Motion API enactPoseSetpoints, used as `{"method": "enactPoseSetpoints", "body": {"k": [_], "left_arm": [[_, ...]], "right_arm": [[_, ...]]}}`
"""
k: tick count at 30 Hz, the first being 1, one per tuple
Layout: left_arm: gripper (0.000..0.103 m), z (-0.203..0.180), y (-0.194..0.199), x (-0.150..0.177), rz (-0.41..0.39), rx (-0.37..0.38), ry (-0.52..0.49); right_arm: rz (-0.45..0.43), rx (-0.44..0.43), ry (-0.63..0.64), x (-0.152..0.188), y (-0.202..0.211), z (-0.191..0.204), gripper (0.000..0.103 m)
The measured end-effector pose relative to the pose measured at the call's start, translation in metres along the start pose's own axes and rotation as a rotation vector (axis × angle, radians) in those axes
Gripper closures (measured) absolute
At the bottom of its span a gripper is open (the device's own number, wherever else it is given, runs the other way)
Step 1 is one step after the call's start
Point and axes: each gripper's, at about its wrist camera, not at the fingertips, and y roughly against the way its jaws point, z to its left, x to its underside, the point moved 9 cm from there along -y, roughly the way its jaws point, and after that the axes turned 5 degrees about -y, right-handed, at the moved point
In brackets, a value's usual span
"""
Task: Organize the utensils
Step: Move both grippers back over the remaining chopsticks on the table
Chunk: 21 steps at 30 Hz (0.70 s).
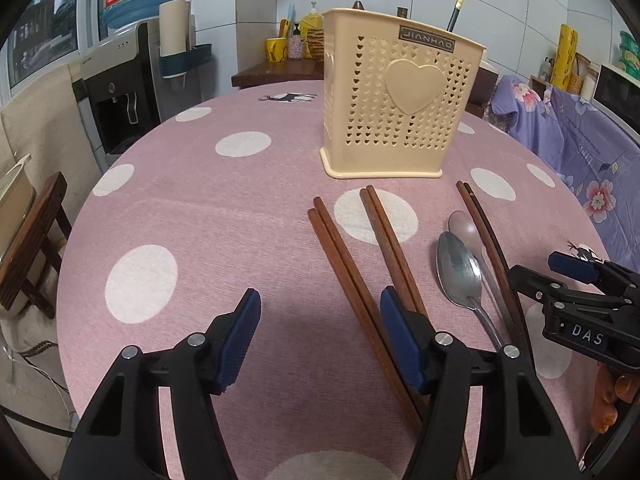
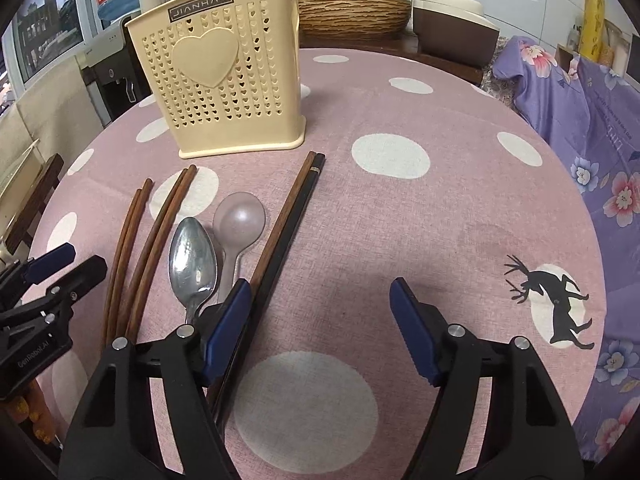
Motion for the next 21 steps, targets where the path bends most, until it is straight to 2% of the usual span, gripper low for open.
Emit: {"method": "enactPoseSetpoints", "body": {"k": [1, 3, 5, 6, 8, 12, 16, 21], "left_arm": [[0.041, -0.002, -0.003, -0.001, 0.005, 0.0, -0.002], [0.042, -0.004, -0.009, 0.002, 0.029, -0.009, -0.01], [0.044, -0.004, -0.012, 0.004, 0.046, 0.011, -0.002], [0.044, -0.001, -0.011, 0.004, 0.046, 0.007, 0.003], [0.044, 0.009, -0.009, 0.006, 0.05, -0.025, 0.004], [0.044, 0.027, -0.007, 0.006, 0.063, -0.04, 0.06], [0.044, 0.024, 0.002, 0.003, 0.028, -0.032, 0.056], [0.044, 0.025, -0.002, 0.008, 0.047, -0.043, 0.058]], "right_arm": [[0.002, 0.003, 0.002, -0.001, 0.0, 0.0, 0.033], [0.002, 0.027, 0.008, -0.003, 0.0, -0.002, 0.04], [0.007, 0.021, 0.003, -0.004, 0.0, -0.006, 0.04], [0.007, 0.035, -0.003, -0.004, 0.001, -0.011, 0.045], [-0.005, 0.069, -0.006, -0.006, 0.004, -0.021, 0.047], [0.004, 0.0, -0.061, -0.009, 0.005, -0.025, 0.047], [0.001, -0.029, -0.058, -0.01, 0.006, -0.018, 0.047], [0.013, -0.037, -0.042, -0.008, 0.003, -0.008, 0.047]]}}
